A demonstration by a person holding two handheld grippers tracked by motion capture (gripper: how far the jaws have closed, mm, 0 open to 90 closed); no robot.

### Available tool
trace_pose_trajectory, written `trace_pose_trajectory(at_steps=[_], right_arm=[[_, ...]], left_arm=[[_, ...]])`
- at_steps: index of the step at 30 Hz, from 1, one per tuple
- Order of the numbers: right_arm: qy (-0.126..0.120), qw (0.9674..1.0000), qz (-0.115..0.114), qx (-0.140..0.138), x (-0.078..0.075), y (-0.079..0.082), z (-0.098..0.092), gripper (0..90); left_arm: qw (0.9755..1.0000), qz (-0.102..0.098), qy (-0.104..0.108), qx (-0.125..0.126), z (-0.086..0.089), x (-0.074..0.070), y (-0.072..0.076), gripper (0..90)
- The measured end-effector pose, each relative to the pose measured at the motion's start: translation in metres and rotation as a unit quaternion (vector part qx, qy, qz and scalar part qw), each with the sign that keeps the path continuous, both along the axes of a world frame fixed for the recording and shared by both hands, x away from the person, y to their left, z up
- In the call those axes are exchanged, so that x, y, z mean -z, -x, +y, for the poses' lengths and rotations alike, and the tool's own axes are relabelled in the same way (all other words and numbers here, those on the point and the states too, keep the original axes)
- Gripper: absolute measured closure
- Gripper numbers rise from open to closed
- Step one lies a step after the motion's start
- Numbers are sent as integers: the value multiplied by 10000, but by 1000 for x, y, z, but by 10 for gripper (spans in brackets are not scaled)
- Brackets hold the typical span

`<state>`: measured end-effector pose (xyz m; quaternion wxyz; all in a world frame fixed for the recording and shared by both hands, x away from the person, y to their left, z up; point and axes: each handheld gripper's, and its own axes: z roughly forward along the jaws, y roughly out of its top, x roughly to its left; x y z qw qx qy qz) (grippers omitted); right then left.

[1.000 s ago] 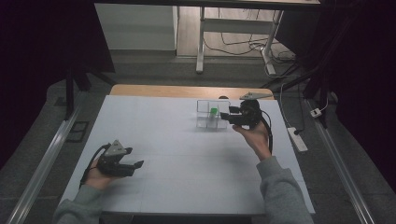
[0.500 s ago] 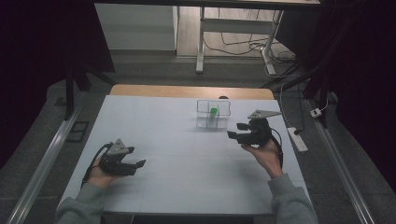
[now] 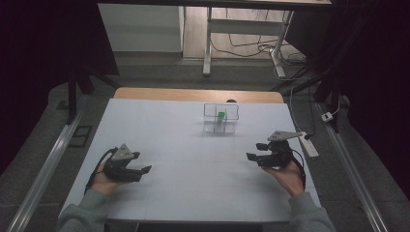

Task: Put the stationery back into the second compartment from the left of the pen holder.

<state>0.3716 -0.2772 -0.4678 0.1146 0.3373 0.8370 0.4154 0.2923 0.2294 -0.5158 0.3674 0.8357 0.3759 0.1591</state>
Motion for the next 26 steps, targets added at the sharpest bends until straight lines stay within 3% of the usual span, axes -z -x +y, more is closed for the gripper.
trace_pose_trajectory(at_steps=[3, 11, 26], right_arm=[[-12, 10000, 45, -14, 8, 3, -8, 348], [346, 9993, 159, -70, 21, 8, -13, 345], [485, 9987, 48, -149, 21, 12, -8, 338]], left_arm=[[10000, 14, -12, -4, -1, 1, -1, 276], [10000, 22, -12, 2, -1, 1, -1, 275], [10000, 1, 4, 3, 0, 0, 0, 276]])
